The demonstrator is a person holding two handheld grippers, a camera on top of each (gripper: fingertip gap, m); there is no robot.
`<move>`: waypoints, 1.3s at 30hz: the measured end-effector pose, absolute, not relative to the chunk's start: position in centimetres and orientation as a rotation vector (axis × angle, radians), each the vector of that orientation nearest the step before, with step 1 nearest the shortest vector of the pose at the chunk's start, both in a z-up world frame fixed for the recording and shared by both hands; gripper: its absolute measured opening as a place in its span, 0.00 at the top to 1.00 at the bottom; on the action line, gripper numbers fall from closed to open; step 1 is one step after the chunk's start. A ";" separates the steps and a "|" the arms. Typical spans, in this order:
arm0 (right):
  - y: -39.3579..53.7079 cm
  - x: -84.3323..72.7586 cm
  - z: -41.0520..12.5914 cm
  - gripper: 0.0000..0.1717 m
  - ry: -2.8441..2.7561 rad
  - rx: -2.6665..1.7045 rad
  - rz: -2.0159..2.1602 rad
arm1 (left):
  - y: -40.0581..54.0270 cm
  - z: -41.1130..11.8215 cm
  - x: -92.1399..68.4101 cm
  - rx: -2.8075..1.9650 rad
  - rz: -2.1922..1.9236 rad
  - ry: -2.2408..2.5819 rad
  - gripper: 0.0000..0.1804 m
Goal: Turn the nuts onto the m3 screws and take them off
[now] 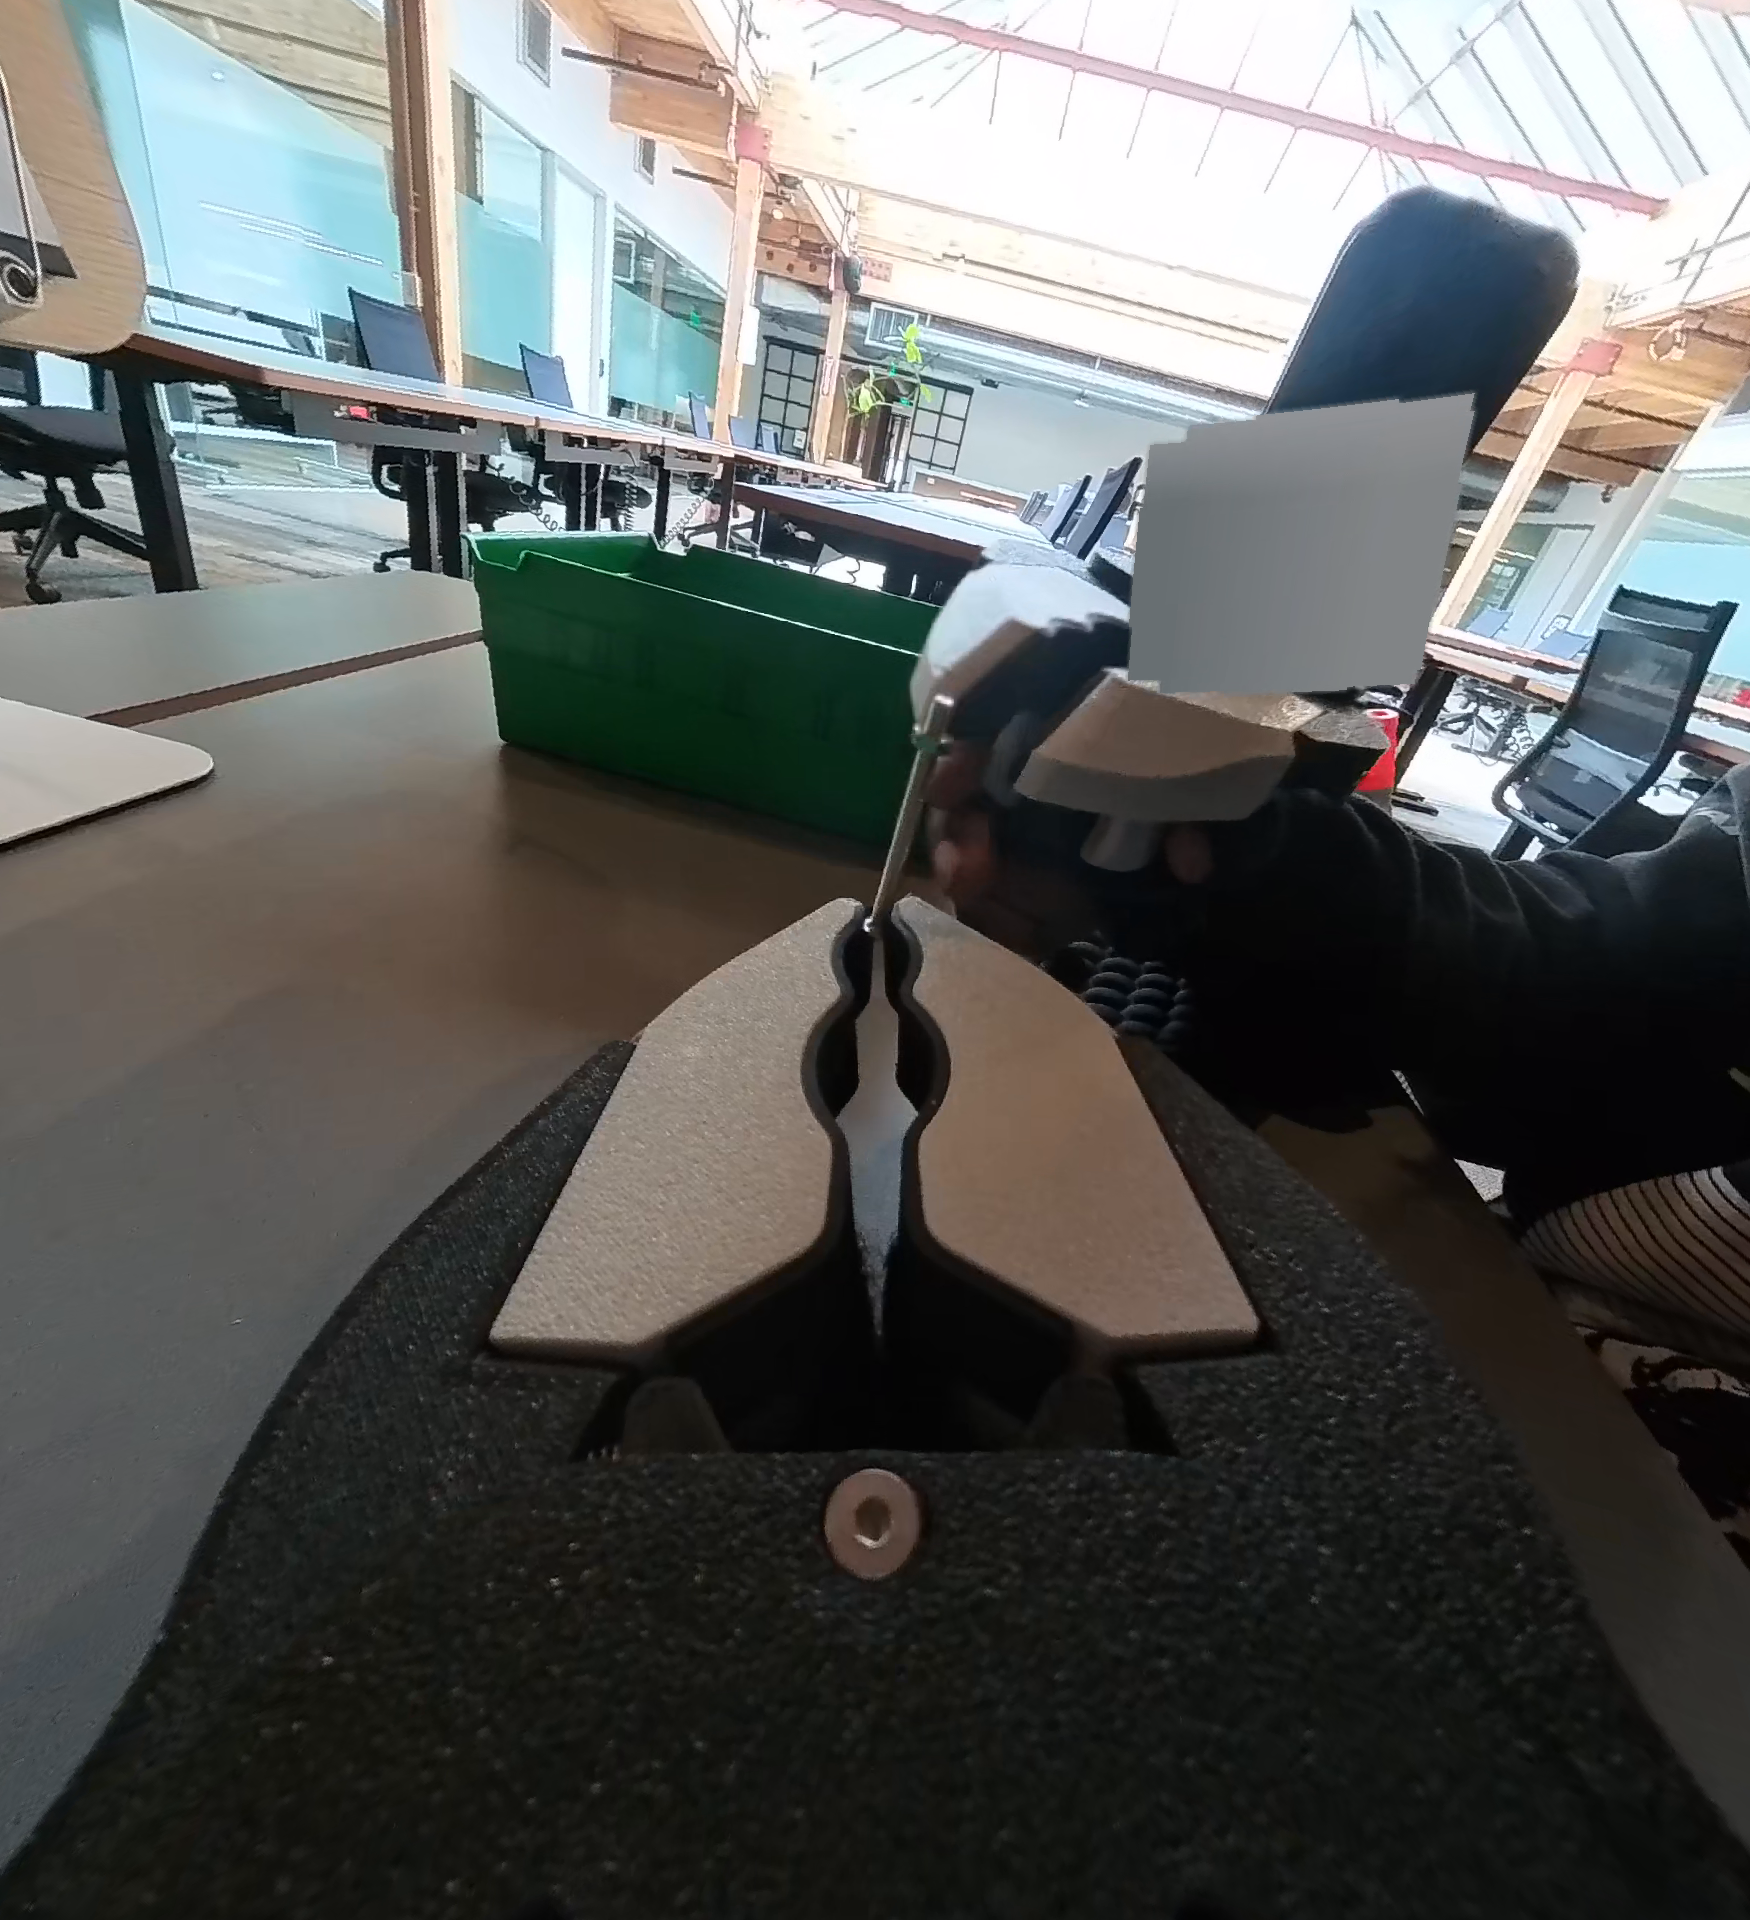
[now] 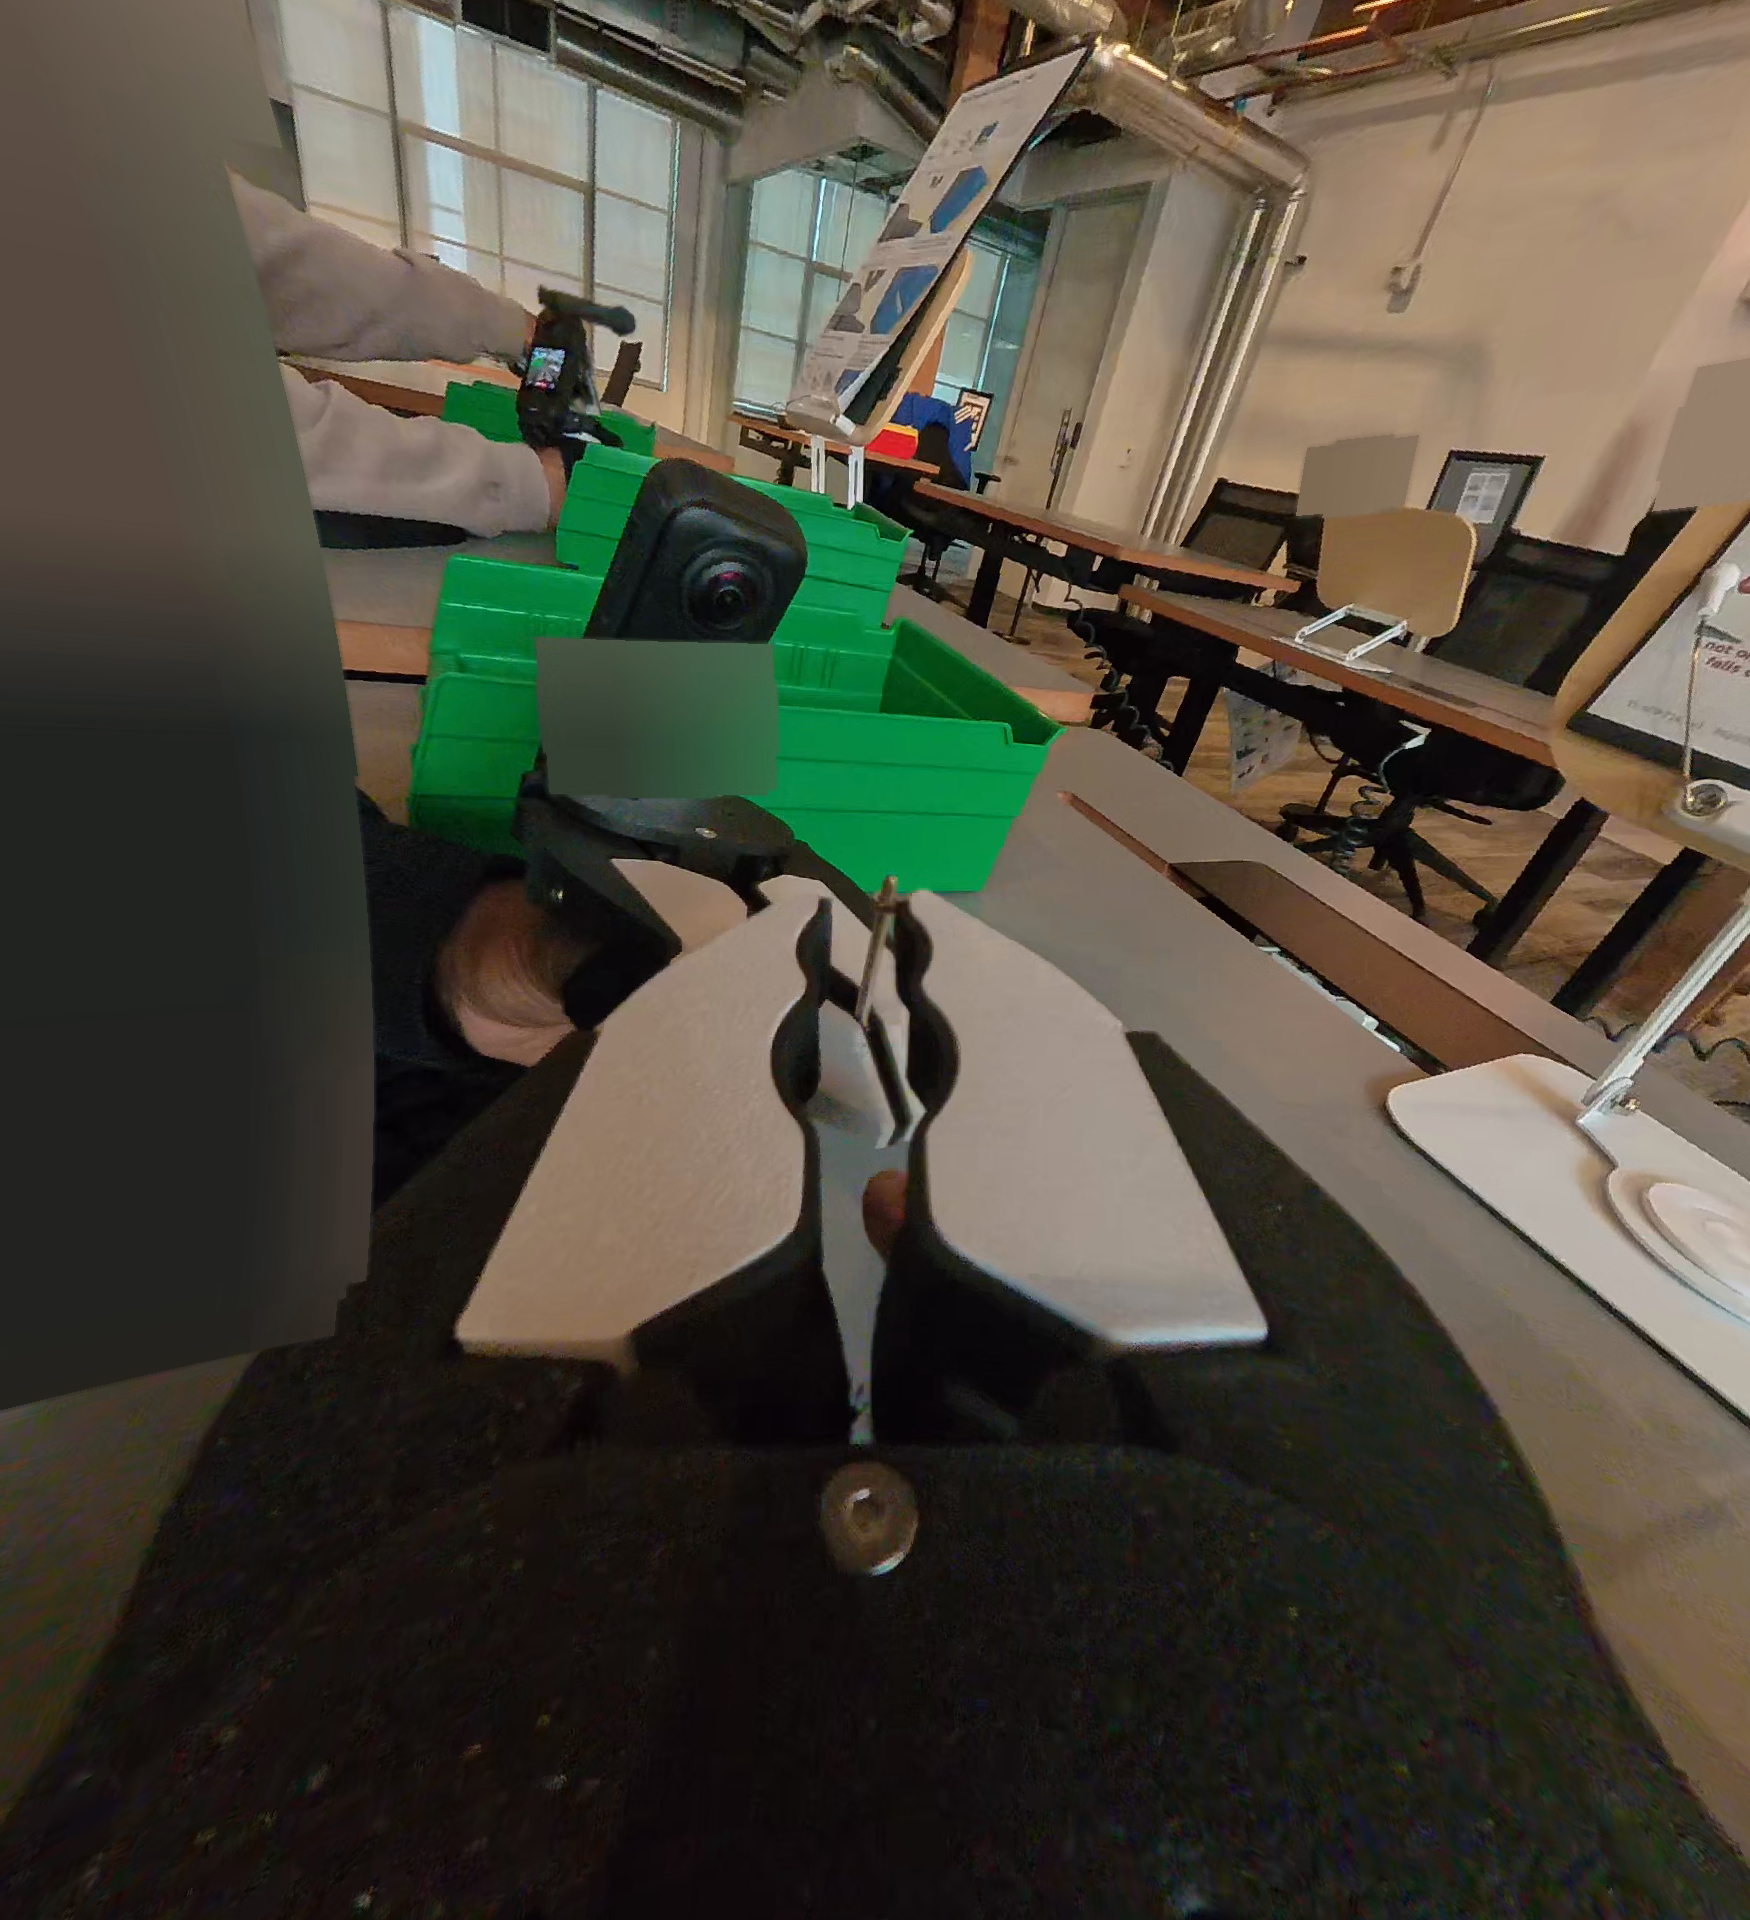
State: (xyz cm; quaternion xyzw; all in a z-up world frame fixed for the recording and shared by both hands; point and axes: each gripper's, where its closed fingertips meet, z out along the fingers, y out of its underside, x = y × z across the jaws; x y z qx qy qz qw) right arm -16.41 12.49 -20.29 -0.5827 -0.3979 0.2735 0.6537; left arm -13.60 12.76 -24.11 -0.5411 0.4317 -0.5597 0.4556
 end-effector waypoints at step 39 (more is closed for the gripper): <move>12.9 -16.5 -20.9 0.90 -0.910 -1.360 0.615 | 12.7 -24.2 -13.6 -1.331 -1.381 1.078 0.99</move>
